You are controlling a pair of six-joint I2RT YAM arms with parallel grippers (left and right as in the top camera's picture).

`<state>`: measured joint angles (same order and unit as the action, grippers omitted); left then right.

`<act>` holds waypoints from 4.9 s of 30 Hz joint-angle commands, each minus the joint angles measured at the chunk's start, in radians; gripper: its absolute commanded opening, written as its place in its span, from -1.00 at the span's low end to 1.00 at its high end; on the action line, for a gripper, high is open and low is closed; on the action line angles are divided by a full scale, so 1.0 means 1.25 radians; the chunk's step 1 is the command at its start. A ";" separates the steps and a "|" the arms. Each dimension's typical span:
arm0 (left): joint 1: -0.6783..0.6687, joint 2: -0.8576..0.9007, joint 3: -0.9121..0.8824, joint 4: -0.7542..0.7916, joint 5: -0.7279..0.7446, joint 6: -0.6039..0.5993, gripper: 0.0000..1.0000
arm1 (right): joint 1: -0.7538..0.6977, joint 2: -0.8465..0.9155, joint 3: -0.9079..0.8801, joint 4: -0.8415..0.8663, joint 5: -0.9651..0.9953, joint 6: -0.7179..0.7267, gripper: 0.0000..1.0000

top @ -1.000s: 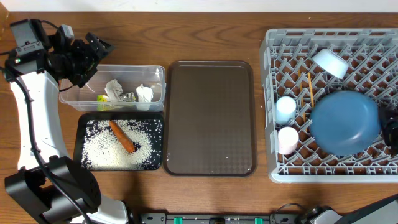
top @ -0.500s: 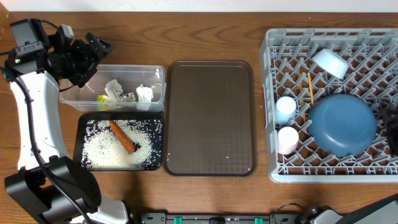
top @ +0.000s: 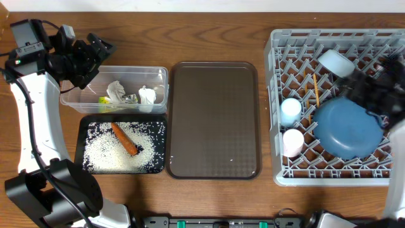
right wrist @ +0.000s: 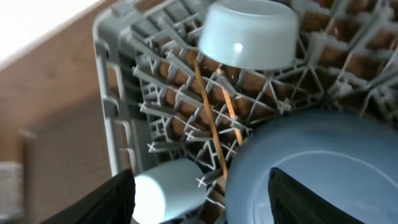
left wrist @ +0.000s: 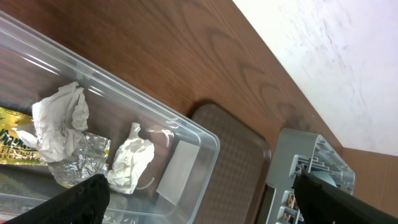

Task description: Sort waste into correct bins and load items into the dishwasher rack

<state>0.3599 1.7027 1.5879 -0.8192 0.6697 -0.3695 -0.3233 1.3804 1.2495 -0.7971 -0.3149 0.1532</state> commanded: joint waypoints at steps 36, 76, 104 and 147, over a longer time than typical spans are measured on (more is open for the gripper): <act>0.004 0.005 -0.005 -0.002 -0.007 -0.001 0.93 | 0.304 -0.011 0.035 -0.013 0.312 -0.129 0.98; 0.004 0.005 -0.005 -0.002 -0.007 -0.001 0.93 | 0.306 -0.569 0.030 -0.053 0.312 -0.129 0.99; 0.004 0.005 -0.005 -0.002 -0.007 -0.001 0.93 | 0.310 -0.947 0.002 -0.262 0.452 -0.210 0.99; 0.004 0.005 -0.005 -0.002 -0.007 -0.001 0.93 | 0.333 -1.100 -0.995 0.637 0.258 0.200 0.98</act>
<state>0.3599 1.7027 1.5879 -0.8192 0.6689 -0.3695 0.0864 0.0105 0.0071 0.0486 -0.0074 0.3752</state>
